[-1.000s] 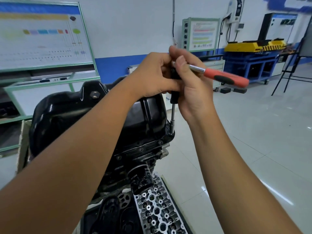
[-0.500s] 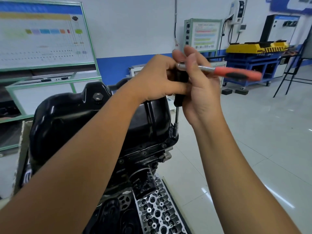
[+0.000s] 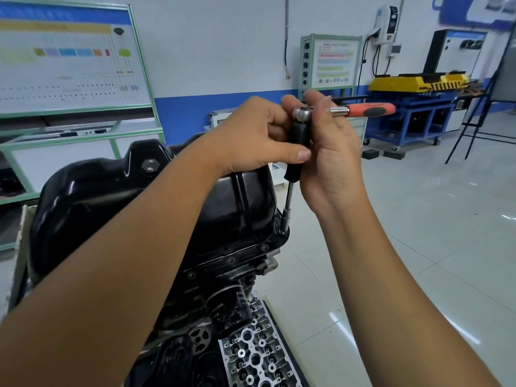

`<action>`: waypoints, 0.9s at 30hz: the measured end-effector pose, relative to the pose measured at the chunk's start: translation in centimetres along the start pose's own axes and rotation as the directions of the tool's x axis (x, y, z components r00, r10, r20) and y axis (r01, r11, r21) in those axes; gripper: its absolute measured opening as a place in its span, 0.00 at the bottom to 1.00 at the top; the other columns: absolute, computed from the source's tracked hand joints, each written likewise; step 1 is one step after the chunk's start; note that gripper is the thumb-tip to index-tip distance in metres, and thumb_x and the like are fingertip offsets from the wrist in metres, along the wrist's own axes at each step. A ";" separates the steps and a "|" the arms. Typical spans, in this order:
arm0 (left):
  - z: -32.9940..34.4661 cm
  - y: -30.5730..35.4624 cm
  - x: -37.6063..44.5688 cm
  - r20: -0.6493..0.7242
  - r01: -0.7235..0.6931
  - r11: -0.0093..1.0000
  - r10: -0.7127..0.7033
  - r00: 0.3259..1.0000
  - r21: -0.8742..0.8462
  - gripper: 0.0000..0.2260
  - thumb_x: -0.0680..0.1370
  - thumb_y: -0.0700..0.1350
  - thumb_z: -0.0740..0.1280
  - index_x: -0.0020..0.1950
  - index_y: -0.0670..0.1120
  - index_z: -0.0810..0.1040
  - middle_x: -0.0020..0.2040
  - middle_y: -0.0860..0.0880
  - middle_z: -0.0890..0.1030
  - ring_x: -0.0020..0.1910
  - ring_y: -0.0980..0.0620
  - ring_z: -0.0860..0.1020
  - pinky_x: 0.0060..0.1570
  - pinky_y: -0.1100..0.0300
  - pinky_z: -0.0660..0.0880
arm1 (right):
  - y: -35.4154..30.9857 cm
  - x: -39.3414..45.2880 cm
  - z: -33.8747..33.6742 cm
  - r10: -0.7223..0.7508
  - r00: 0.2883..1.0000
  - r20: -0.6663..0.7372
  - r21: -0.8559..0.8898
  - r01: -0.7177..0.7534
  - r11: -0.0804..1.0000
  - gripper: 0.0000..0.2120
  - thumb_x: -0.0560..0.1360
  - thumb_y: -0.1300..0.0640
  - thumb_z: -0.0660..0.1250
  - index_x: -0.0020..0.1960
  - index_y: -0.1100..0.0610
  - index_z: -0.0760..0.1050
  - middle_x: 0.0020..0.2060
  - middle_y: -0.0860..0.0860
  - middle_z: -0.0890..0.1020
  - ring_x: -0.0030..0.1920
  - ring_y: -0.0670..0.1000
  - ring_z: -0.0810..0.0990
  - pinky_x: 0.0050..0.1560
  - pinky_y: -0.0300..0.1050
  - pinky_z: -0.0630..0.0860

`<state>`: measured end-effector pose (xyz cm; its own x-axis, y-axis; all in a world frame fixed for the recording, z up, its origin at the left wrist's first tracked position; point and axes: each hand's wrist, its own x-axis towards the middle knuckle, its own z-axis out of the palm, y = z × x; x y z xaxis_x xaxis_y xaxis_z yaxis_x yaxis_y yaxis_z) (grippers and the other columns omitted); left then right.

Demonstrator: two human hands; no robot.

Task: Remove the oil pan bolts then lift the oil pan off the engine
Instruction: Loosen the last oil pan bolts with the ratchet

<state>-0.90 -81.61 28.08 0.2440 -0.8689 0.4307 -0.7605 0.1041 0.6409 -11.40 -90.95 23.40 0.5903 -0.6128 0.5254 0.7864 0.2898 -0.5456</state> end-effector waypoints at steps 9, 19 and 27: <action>0.2 0.1 -0.2 -0.018 -0.017 0.999 0.016 1.000 -0.042 0.16 0.65 0.45 0.82 0.49 0.40 0.85 0.43 0.35 0.85 0.40 0.50 0.81 0.55 0.40 0.80 | 0.3 -0.4 0.1 -0.010 1.000 0.015 0.039 0.009 0.999 0.05 0.83 0.59 0.65 0.57 0.60 0.76 0.47 0.57 0.86 0.50 0.57 0.86 0.55 0.58 0.83; 0.6 -0.1 0.2 0.002 -0.058 0.998 0.058 0.998 -0.017 0.20 0.69 0.43 0.82 0.58 0.41 0.83 0.44 0.44 0.86 0.43 0.53 0.82 0.50 0.51 0.82 | 0.0 -0.9 0.2 -0.053 0.999 0.009 -0.034 0.053 0.998 0.07 0.77 0.57 0.70 0.49 0.61 0.81 0.47 0.56 0.85 0.48 0.57 0.85 0.52 0.55 0.84; 0.8 -0.2 0.4 -0.038 -0.094 0.995 0.094 0.995 0.016 0.17 0.68 0.44 0.83 0.54 0.44 0.84 0.40 0.46 0.84 0.38 0.46 0.81 0.46 0.45 0.82 | -0.5 -1.3 0.8 -0.113 0.990 -0.082 -0.158 0.099 0.983 0.15 0.73 0.60 0.72 0.56 0.67 0.77 0.50 0.61 0.82 0.52 0.59 0.83 0.57 0.59 0.83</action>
<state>-1.10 -82.37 27.57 0.1942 -0.8361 0.5131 -0.7896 0.1772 0.5875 -12.48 -89.71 23.50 0.4805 -0.6999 0.5285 0.8026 0.1081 -0.5866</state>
